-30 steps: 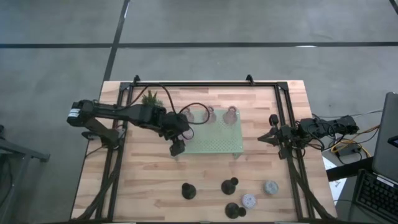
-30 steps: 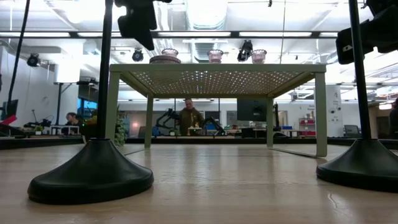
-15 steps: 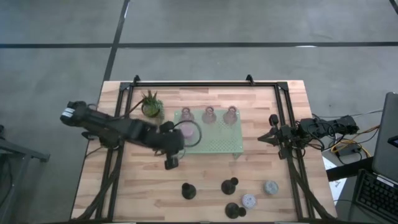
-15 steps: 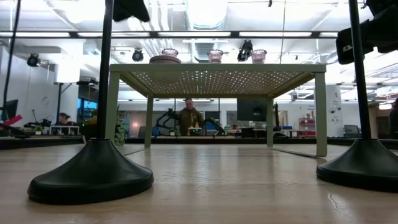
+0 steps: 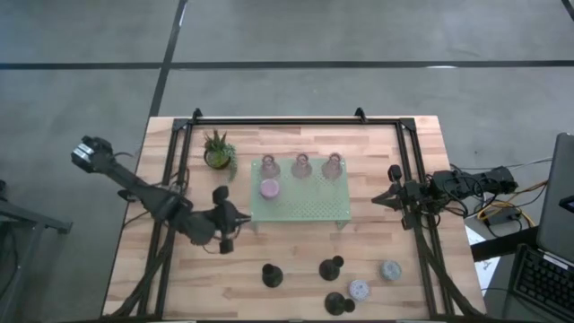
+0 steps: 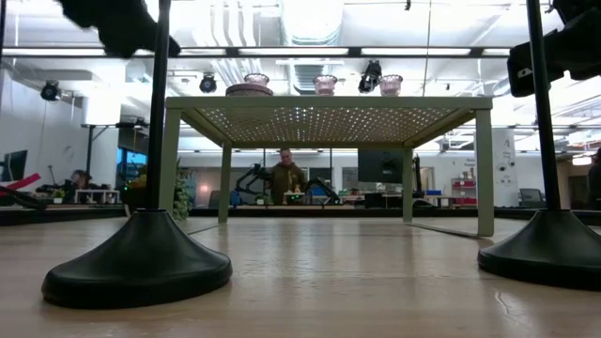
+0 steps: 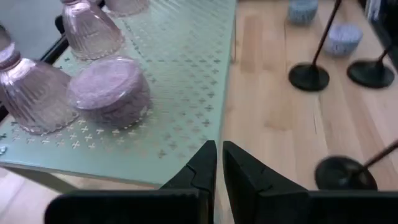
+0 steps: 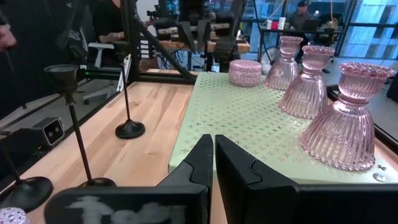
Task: Pick & Place candle stick holders
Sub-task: Put the green scented candle on the shelf
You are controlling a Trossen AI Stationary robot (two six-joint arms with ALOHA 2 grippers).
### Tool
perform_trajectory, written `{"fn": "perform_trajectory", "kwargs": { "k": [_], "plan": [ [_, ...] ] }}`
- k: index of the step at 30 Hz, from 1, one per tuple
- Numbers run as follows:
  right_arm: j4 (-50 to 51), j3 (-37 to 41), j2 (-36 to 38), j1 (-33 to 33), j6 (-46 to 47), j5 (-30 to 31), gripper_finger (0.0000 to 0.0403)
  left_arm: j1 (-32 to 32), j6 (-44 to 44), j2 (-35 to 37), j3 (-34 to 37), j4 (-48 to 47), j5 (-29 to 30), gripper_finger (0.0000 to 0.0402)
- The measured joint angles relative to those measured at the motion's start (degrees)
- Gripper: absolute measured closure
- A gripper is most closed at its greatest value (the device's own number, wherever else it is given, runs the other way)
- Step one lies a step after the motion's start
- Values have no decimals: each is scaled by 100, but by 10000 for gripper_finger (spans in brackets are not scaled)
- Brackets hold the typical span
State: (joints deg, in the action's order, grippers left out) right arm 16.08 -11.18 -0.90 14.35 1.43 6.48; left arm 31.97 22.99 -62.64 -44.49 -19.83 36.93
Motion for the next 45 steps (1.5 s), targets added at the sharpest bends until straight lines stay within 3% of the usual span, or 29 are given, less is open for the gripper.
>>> {"fn": "perform_trajectory", "kwargs": {
  "k": [6,10,12,18,21,25,34,40,45],
  "plan": [
    [-1,0,1,-1,-7,-1,390,61,-468,721,1645,1975,-114,369],
    [-4,0,0,-2,-11,-2,390,86,-1259,1087,2743,4159,-694,369],
    [-4,0,2,-2,-1,0,390,87,-1514,1235,3164,4824,-1028,369],
    [-354,0,-1,0,134,-2,390,85,-1553,1566,3941,5593,-1136,369],
    [-761,-2,2,-1,499,-2,390,85,-1583,1619,4162,5842,-909,369],
    [-1195,-2,2,0,599,-2,390,75,-1716,1695,4400,6088,-576,369],
    [-2026,-2,-7,-1,981,130,390,74,-1921,2369,4398,5666,-1119,369],
    [-2023,-2,-55,0,1376,252,390,-169,-2197,3498,4400,4694,-1111,369],
    [-2111,-19,-306,0,1808,84,390,-354,-1975,4447,4400,3499,-1743,369]
  ]
}}
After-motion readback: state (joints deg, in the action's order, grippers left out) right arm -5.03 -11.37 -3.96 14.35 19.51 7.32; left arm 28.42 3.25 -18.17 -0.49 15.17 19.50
